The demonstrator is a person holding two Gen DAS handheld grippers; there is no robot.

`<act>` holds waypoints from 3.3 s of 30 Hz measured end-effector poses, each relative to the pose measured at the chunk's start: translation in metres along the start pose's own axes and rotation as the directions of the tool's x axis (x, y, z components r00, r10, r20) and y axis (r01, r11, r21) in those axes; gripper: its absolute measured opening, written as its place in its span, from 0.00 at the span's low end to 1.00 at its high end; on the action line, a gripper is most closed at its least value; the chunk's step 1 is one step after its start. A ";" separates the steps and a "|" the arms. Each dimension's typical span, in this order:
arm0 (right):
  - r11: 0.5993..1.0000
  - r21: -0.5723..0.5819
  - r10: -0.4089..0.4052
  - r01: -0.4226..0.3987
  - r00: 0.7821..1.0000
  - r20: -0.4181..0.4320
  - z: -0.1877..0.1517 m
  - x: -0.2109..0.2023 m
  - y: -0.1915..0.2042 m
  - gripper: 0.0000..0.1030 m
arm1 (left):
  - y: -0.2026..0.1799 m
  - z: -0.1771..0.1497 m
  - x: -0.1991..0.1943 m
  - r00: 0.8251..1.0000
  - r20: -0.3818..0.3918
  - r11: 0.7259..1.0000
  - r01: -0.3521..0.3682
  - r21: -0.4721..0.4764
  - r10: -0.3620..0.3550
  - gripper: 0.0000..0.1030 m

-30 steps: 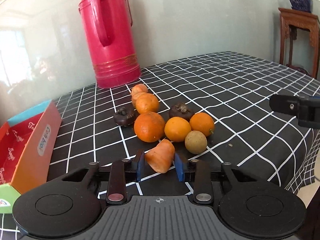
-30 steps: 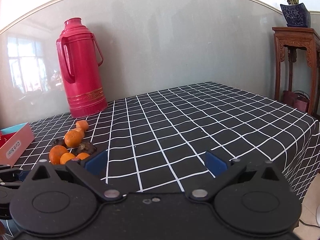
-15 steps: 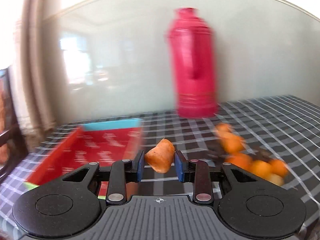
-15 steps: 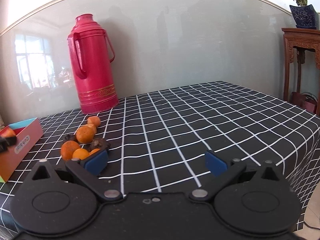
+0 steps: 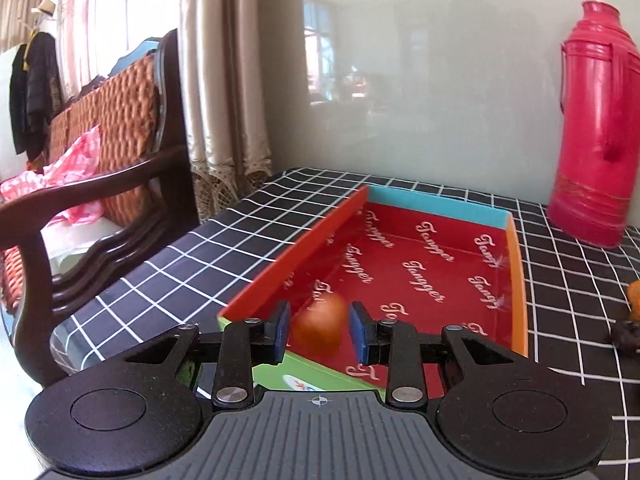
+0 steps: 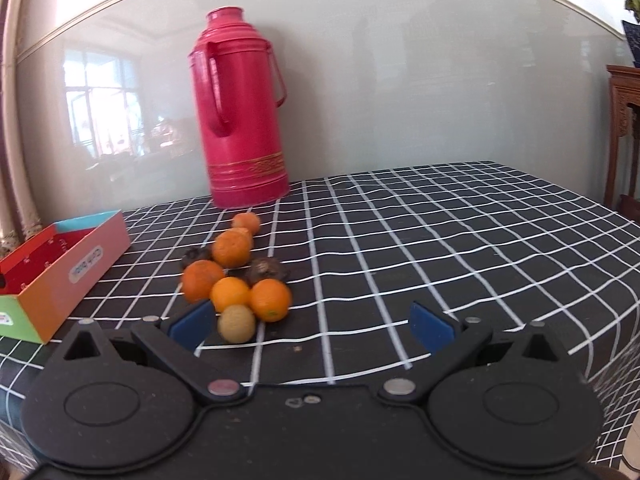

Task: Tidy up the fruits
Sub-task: 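Carry the carrot piece with the left gripper into the red tray and release, then grasp the pale round fruit with the right gripper and drop it into the tray, then grasp a large orange with the left gripper and release it into the tray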

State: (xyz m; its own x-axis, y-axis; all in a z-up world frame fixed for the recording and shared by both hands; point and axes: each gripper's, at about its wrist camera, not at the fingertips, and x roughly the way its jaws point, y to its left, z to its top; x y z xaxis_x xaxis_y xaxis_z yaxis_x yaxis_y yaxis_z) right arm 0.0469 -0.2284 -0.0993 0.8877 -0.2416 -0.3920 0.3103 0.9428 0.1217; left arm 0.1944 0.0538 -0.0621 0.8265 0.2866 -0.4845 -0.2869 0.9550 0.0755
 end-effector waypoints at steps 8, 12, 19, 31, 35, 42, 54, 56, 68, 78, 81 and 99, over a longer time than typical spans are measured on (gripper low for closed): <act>0.999 -0.032 0.033 -0.033 0.999 -0.017 -0.002 0.007 0.020 0.91 | 0.008 0.000 -0.018 0.998 0.056 1.000 0.008 -0.029 -0.006 0.94; 0.997 -0.040 0.062 -0.064 0.997 -0.049 -0.002 0.014 0.029 0.70 | 0.022 -0.004 -0.027 0.998 0.065 0.998 0.019 -0.054 -0.016 0.94; 0.997 -0.044 0.065 -0.070 0.992 -0.111 -0.002 0.034 0.042 0.44 | 0.052 -0.010 -0.035 0.996 0.084 0.996 -0.013 -0.092 0.021 0.97; 0.996 -0.015 0.091 -0.093 0.990 -0.108 0.000 0.039 0.046 0.17 | 0.088 -0.013 -0.028 0.997 0.048 0.985 -0.051 -0.164 0.059 0.98; 0.976 -0.048 0.209 -0.212 0.976 -0.054 0.012 0.026 0.073 0.17 | 0.103 -0.016 -0.026 0.997 0.028 0.977 -0.069 -0.204 0.077 0.98; 0.879 -0.101 0.466 -0.465 0.885 -0.017 0.044 0.028 0.145 0.17 | 0.127 -0.023 -0.025 0.993 0.010 0.965 -0.111 -0.237 0.116 0.98; 0.822 -0.198 0.518 -0.534 0.846 -0.127 0.025 0.044 0.213 0.30 | 0.152 -0.030 -0.023 0.988 -0.003 0.957 -0.149 -0.250 0.153 0.99; 0.822 -0.191 0.526 -0.537 0.844 -0.109 0.027 0.039 0.209 0.36 | 0.154 -0.029 -0.023 0.988 -0.006 0.955 -0.151 -0.256 0.155 0.99; 0.936 -0.158 0.334 -0.315 0.936 0.112 0.047 0.012 0.138 0.89 | 0.099 -0.022 -0.042 0.994 0.097 0.989 -0.032 -0.143 0.046 0.99; 0.988 0.015 -0.154 0.153 0.979 0.132 0.047 0.023 0.031 0.94 | -0.009 -0.027 -0.068 0.956 0.156 0.967 0.237 0.097 -0.250 0.99; 0.964 0.064 -0.264 0.258 0.958 0.109 0.044 0.028 0.001 0.94 | -0.045 -0.033 -0.072 0.935 0.140 0.937 0.299 0.181 -0.326 0.99; 0.943 0.149 -0.309 0.296 0.949 0.069 0.038 0.030 -0.064 0.94 | -0.177 -0.042 -0.045 0.846 -0.092 0.831 0.533 0.158 -0.526 0.98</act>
State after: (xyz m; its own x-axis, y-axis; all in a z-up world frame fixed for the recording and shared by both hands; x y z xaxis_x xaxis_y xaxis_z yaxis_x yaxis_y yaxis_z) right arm 0.0664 -0.3043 -0.0838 0.7697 -0.5362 -0.3466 0.6064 0.7837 0.1342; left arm 0.1883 -0.1315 -0.0902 0.8055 -0.2665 -0.5294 0.2792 0.9585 -0.0577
